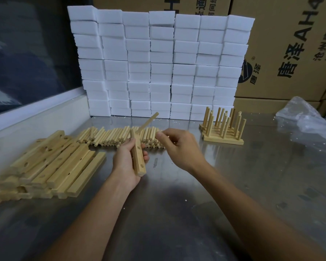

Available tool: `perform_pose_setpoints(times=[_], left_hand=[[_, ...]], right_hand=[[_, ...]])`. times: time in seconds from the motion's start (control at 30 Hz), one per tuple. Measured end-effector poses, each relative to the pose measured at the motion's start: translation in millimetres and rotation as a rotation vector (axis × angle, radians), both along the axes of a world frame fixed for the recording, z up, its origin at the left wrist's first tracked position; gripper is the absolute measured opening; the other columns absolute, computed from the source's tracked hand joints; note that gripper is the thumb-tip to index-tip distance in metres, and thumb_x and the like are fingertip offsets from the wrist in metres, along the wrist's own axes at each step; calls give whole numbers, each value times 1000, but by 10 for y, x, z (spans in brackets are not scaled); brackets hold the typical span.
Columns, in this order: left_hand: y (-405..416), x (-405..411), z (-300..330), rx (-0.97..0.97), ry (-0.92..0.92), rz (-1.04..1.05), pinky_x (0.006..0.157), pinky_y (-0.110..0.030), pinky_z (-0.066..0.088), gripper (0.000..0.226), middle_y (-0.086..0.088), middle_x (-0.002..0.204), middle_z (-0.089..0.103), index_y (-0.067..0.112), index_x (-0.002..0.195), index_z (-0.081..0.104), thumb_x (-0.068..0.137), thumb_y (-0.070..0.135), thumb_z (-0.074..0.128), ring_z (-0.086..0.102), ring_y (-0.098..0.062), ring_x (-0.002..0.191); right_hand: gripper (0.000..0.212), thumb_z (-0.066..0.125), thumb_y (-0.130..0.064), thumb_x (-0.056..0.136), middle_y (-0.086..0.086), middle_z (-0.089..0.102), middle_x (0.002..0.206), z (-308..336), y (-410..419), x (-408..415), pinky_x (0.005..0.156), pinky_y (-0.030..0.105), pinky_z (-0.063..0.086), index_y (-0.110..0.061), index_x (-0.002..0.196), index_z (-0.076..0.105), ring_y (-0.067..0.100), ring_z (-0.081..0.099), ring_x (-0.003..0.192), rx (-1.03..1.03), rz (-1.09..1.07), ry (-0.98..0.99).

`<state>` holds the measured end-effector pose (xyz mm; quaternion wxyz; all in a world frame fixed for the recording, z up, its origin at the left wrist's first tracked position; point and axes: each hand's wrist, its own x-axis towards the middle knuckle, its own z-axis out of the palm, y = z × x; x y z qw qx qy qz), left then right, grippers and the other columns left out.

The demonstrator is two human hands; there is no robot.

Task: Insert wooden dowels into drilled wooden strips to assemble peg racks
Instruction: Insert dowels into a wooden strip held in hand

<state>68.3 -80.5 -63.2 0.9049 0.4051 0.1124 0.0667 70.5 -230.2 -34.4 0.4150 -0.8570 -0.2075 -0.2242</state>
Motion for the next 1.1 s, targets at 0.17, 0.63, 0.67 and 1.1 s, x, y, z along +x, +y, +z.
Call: perform_pose_setpoints(times=[0.17,0.63,0.67,1.1], left_hand=[[-21,-31,22,35,-4,-20,43,-23,45,28,-7,72,61,5,120,61,99,22,54,52,-16,52],[-80,-98,83,121,-87,-67,56,-27,51,21,-6,83,66,16,113,70,97,17,57,61,-15,63],[-84,-98,83,152,-91,-51,55,-27,49,22,-4,78,66,15,115,69,97,16,58,60,-14,60],[-206,-180,129,381,-155,65,55,-28,50,18,0,69,70,26,95,71,95,11,61,60,-13,58]], right_hand=[[13,66,-30,92,-7,73,79,1,35,-44,73,36,55,-25,93,78,9,65,75,-74,40,33],[12,69,-15,89,1,74,88,46,118,-146,79,37,54,-10,98,75,15,66,83,-233,111,-63],[12,69,-15,89,1,74,90,57,115,-152,78,39,54,-11,98,75,18,66,85,-275,104,-87],[7,65,-14,76,-2,69,72,74,109,-221,63,38,50,-15,78,72,28,63,74,-376,-29,-197]])
